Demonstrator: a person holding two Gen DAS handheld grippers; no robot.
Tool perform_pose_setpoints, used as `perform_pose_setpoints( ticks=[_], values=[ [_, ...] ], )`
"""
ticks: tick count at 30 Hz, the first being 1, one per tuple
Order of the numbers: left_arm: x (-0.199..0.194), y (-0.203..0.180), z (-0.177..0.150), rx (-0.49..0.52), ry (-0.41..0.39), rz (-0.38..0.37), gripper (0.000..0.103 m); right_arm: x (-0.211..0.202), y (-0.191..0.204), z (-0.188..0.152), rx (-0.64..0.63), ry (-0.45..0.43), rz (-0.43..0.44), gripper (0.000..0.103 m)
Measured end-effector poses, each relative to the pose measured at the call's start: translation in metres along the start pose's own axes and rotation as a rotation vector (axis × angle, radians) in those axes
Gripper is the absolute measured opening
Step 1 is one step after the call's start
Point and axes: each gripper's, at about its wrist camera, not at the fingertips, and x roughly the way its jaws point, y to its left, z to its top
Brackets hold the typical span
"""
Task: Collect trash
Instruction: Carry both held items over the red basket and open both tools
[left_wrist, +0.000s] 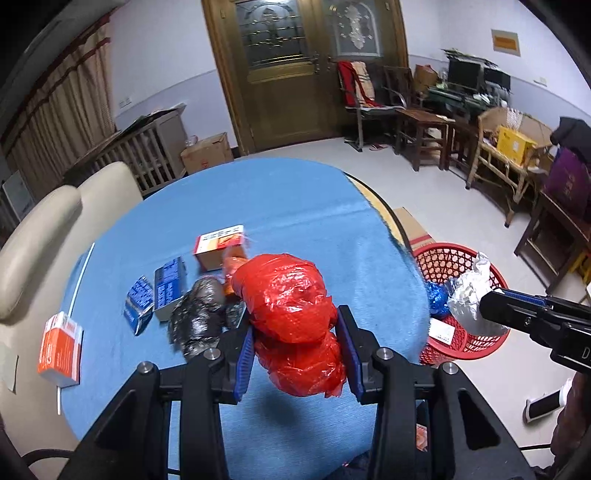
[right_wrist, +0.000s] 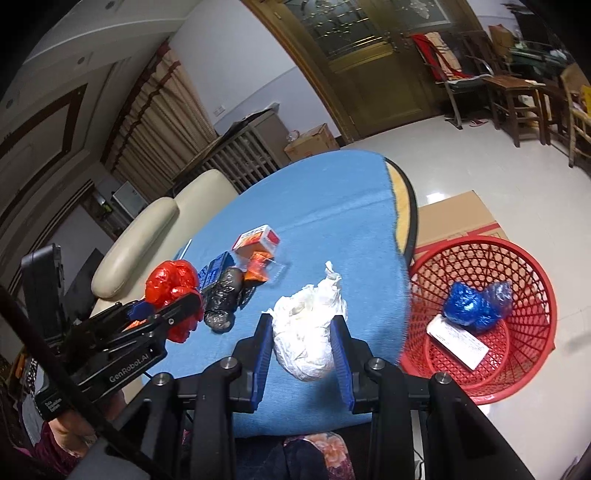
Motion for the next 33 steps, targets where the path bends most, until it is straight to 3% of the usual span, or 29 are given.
perform_pose_setpoints(
  ticks=[16,26,33],
  values=[
    [0.020,-0.057,0.018,0.098,0.007,-0.038,0.044,-0.025,-0.054,0.001,0.106,-0.051,-0.074,0.034],
    [0.046,-0.097,0.030,0.120,0.028,-0.282,0.046,-0.031,-0.106,-0.001,0.212,-0.079,-0.219,0.035],
    [0.050,-0.122,0.038,0.172,0.008,-0.353,0.046,-0.040,-0.123,-0.001,0.248,-0.102,-0.257,0.036]
  ],
)
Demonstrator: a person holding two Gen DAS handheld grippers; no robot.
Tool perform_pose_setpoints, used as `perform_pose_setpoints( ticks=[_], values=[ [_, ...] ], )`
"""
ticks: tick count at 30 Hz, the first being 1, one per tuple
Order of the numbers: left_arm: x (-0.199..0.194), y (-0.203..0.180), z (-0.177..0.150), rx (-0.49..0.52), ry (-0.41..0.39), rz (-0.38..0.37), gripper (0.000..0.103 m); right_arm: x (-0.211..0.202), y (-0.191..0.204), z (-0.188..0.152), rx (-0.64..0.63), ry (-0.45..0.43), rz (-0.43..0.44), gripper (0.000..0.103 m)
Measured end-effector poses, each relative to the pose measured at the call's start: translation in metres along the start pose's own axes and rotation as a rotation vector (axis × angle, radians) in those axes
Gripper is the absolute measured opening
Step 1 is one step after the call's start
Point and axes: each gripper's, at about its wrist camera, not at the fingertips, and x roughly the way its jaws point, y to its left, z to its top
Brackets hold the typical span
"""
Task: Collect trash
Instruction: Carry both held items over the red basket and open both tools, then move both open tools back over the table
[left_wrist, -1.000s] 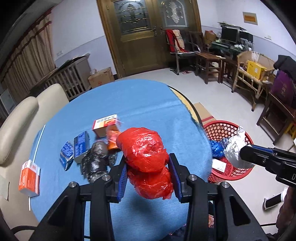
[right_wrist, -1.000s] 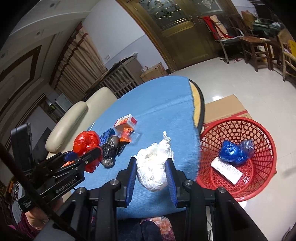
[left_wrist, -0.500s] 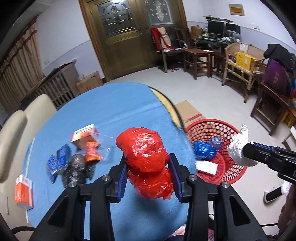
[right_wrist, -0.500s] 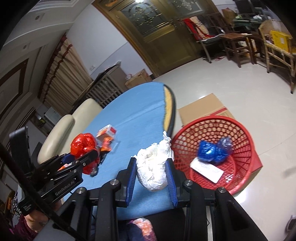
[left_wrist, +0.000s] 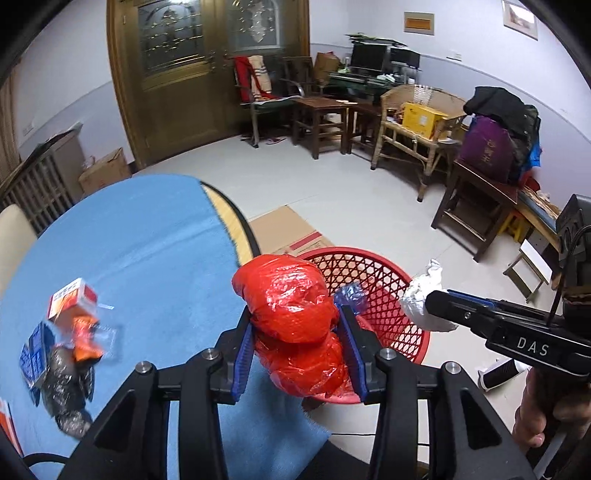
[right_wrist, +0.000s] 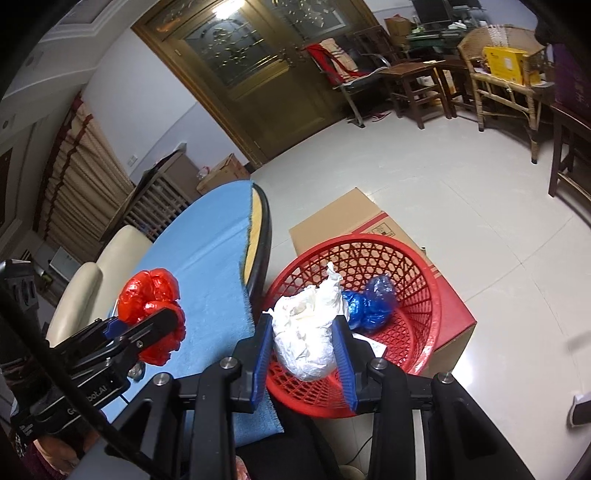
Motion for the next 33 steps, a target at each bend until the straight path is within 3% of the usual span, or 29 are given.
perform_pose_setpoints(
  ticks=[4,6,9,10,12,22,33],
  values=[
    [0.005,-0.004,0.006,0.010,-0.005,-0.015,0.052,0.001,-0.006,0.001,0.025,0.003,-0.007,0.036],
    [0.005,-0.006,0.007,0.015,-0.018,0.001,0.064,0.001,-0.008,0.001,0.037,0.014,-0.006,0.036],
    [0.003,-0.003,0.006,0.011,-0.023,0.008,0.064,0.002,-0.011,0.000,0.055,0.029,-0.005,0.040],
    [0.004,-0.002,0.006,0.010,-0.019,0.015,0.064,0.002,-0.011,0.000,0.060,0.030,-0.007,0.052],
    [0.003,0.001,0.004,0.007,-0.015,0.031,0.064,0.001,-0.012,0.001,0.070,0.024,-0.003,0.066],
    [-0.024,0.026,-0.006,-0.009,-0.032,0.157,0.065,-0.004,0.005,0.002,0.021,-0.002,0.007,0.066],
    [-0.044,0.059,-0.019,-0.061,-0.058,0.241,0.066,0.006,0.043,-0.004,-0.066,0.018,0.034,0.066]
  ],
)
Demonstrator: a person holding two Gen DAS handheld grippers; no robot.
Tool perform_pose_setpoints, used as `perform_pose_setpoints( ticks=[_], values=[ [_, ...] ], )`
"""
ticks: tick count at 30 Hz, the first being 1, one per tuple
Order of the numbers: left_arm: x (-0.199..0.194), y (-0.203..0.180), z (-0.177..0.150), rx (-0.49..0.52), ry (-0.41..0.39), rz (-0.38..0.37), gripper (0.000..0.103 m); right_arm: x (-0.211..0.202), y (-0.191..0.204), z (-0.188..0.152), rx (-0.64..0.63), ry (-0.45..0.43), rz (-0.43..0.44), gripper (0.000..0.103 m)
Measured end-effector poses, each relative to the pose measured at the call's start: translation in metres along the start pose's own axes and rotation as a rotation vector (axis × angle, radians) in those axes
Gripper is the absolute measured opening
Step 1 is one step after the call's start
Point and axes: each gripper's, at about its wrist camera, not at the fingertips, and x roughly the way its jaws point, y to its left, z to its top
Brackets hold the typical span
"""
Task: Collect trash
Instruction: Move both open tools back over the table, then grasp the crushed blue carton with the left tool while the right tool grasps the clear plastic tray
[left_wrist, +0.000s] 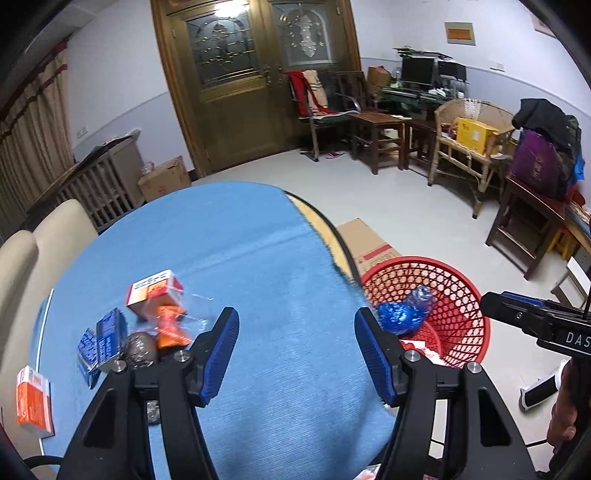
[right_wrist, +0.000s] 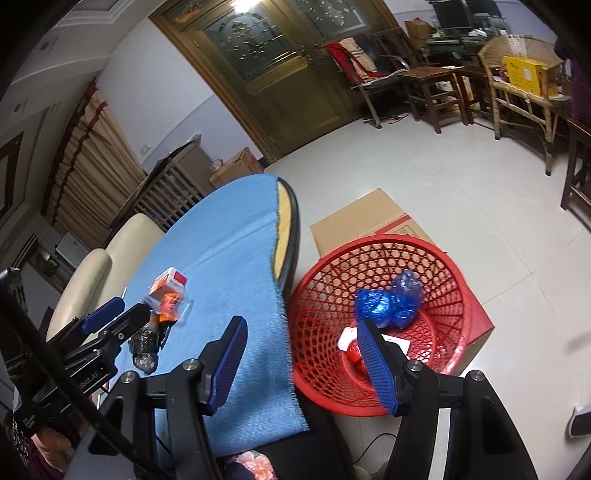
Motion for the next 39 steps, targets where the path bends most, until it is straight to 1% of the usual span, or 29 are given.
perform_pose_setpoints(
  ticks=[6,10,12,15,20,24,26,30,34,37,39],
  values=[
    [-0.001,0.021,-0.012,-0.028,0.006,0.017,0.066,0.011,0.026,-0.003,-0.049,0.019,0.016,0.066],
    [-0.001,0.040,-0.031,-0.049,0.027,0.038,0.066,0.023,0.047,-0.003,-0.085,0.039,0.032,0.066],
    [-0.001,0.056,-0.044,-0.075,0.046,0.055,0.066,0.033,0.061,-0.005,-0.108,0.054,0.044,0.066],
    [-0.002,0.088,-0.065,-0.141,0.077,0.073,0.066,0.050,0.084,-0.010,-0.160,0.086,0.059,0.066],
    [-0.010,0.150,-0.102,-0.281,0.104,0.131,0.066,0.080,0.125,-0.017,-0.243,0.135,0.095,0.066],
    [-0.013,0.198,-0.122,-0.369,0.127,0.173,0.066,0.106,0.159,-0.022,-0.324,0.170,0.118,0.066],
    [-0.014,0.223,-0.129,-0.418,0.133,0.197,0.066,0.122,0.180,-0.023,-0.373,0.196,0.143,0.066],
    [-0.013,0.264,-0.138,-0.497,0.144,0.219,0.066,0.151,0.213,-0.028,-0.480,0.233,0.149,0.066],
    [-0.004,0.289,-0.137,-0.501,0.160,0.254,0.067,0.177,0.228,-0.029,-0.557,0.255,0.128,0.066],
    [0.007,0.312,-0.138,-0.521,0.166,0.243,0.067,0.193,0.230,-0.021,-0.577,0.262,0.153,0.066],
    [0.019,0.322,-0.135,-0.502,0.191,0.233,0.067,0.201,0.232,-0.015,-0.598,0.268,0.164,0.066]
  ],
)
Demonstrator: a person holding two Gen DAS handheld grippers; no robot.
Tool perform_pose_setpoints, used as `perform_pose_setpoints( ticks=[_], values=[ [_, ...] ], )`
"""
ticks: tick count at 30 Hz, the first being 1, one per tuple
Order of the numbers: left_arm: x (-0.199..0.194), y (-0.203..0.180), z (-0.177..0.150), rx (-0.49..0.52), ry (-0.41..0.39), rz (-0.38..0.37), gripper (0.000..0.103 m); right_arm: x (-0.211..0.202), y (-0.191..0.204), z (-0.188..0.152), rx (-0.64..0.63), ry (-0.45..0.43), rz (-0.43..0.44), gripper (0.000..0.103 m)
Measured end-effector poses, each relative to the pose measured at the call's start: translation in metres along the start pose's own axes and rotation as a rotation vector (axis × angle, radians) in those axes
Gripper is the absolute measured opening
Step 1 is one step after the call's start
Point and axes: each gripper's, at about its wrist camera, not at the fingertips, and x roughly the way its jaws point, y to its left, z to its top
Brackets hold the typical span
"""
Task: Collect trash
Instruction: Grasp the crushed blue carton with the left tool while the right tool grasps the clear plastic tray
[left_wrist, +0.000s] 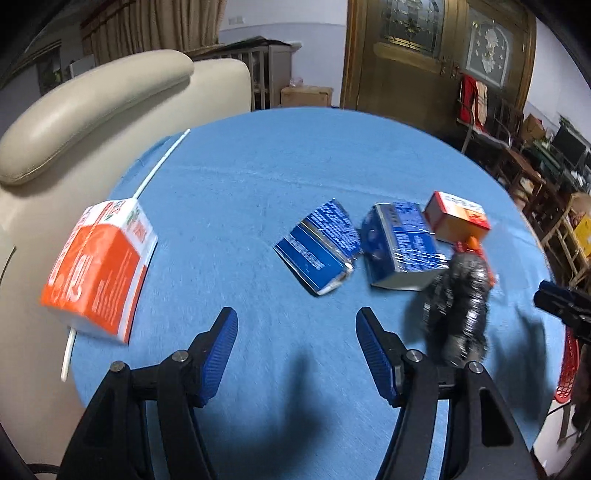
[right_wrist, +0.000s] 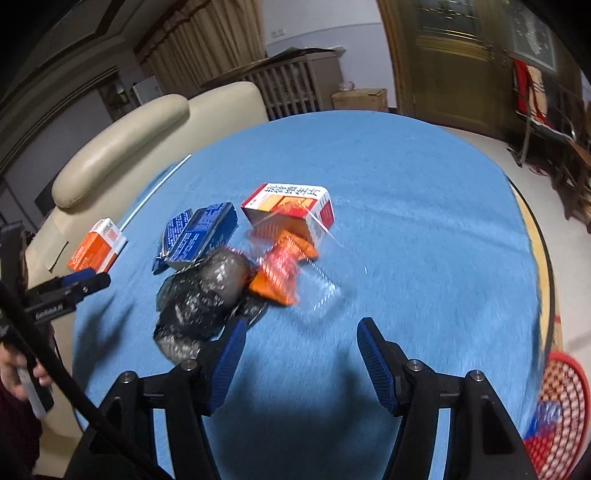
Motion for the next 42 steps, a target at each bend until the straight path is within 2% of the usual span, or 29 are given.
perform_pose_setpoints(
  ticks=[3,7,10,14,16,21,25,30,35,39,42],
  values=[
    [0.016,0.002,0.014,0.039,0.020,0.001,0.067,0.012,0.001,0.012,-0.052,0.031,0.001,0.072],
    [0.035,-0.005,0.034,0.127,0.038,-0.054,0.067,0.030,0.002,0.024,-0.109,0.076,0.027,0.072],
    [0.048,-0.016,0.044,0.240,0.067,-0.095,0.068,0.040,0.004,0.029,-0.137,0.098,0.024,0.072],
    [0.069,-0.022,0.059,0.347,0.094,-0.102,0.068,0.053,0.003,0.038,-0.131,0.134,0.051,0.072],
    [0.078,-0.018,0.068,0.349,0.098,-0.103,0.068,0.058,0.003,0.042,-0.148,0.148,0.047,0.072],
    [0.095,-0.013,0.079,0.367,0.158,-0.241,0.068,0.063,-0.003,0.050,-0.120,0.164,0.097,0.072],
    [0.099,-0.022,0.082,0.437,0.157,-0.270,0.068,0.069,-0.003,0.056,-0.121,0.185,0.121,0.072],
    [0.105,-0.031,0.083,0.474,0.163,-0.244,0.068,0.063,-0.005,0.063,-0.135,0.150,0.100,0.072],
    [0.119,-0.027,0.090,0.456,0.147,-0.234,0.069,0.054,-0.013,0.067,-0.099,0.119,0.107,0.072],
    [0.112,-0.018,0.088,0.435,0.132,-0.254,0.068,0.052,-0.002,0.069,-0.188,0.112,0.056,0.072],
    [0.103,-0.008,0.081,0.444,0.138,-0.266,0.069,0.052,-0.002,0.070,-0.217,0.116,0.057,0.076]
  ],
)
